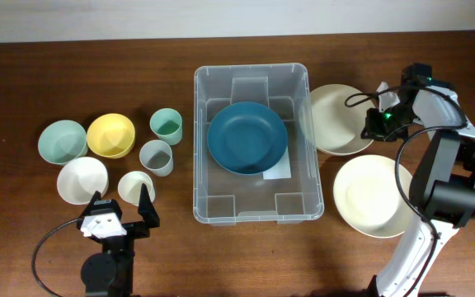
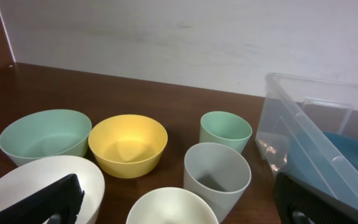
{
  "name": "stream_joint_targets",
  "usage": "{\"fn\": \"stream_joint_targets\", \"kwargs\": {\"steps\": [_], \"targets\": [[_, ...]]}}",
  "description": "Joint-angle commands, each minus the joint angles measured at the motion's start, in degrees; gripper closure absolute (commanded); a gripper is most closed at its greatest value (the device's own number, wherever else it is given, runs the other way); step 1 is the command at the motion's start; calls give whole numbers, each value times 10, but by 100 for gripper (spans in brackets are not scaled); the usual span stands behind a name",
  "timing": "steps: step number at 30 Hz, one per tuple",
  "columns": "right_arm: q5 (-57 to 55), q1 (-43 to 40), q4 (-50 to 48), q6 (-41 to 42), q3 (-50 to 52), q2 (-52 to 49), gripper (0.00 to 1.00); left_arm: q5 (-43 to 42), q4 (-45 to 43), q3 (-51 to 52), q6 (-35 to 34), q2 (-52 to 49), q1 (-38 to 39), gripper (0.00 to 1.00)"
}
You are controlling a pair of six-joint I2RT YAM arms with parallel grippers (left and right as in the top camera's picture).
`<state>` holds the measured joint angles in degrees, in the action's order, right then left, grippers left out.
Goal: Pack container
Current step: 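Move the right gripper to the cream bowl's rim and grasp it, then lift the cream bowl and stack it on the blue bowl in bin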
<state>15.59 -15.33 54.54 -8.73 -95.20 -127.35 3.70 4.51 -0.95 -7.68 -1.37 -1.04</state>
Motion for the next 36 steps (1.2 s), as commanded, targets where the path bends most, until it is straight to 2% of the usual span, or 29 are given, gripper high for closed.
{"fn": "stream_joint_targets", "kwargs": {"steps": [1, 5, 11, 12, 14, 18, 24, 28, 32, 33, 34, 35, 36], "targets": [[3, -8, -1, -8, -7, 1, 96, 6, -2, 4, 10, 4, 0, 1], [3, -36, 28, -6, -86, 9, 96, 6, -2, 4, 10, 4, 0, 0], [3, -66, 139, -7, -323, 11, 96, 6, -2, 4, 10, 4, 0, 0], [3, -56, 167, -7, -398, 11, 96, 6, -2, 4, 10, 4, 0, 1], [3, -32, 192, -9, -473, 11, 96, 6, -2, 4, 10, 4, 0, 1], [3, 44, 216, -34, -551, 11, 96, 6, -2, 4, 10, 4, 0, 0], [3, 182, 256, -84, -522, 2, 96, 6, -2, 4, 10, 4, 0, 0], [-29, 252, 260, -101, -460, 2, 96, 6, -2, 4, 10, 4, 0, 1], [-45, 288, 237, -101, -382, 2, 96, 6, -2, 4, 10, 4, 0, 1], [-45, 291, 233, -101, -370, 2, 92, 6, -2, 4, 10, 4, 0, 1], [-44, 295, 229, -101, -354, 2, 59, 6, -2, 4, 10, 4, 0, 0], [-44, 296, 228, -101, -342, 2, 33, 6, -2, 4, 10, 4, 0, 0], [-42, 297, 228, -101, -338, 2, 31, 6, -2, 4, 10, 4, 0, 1]]}}
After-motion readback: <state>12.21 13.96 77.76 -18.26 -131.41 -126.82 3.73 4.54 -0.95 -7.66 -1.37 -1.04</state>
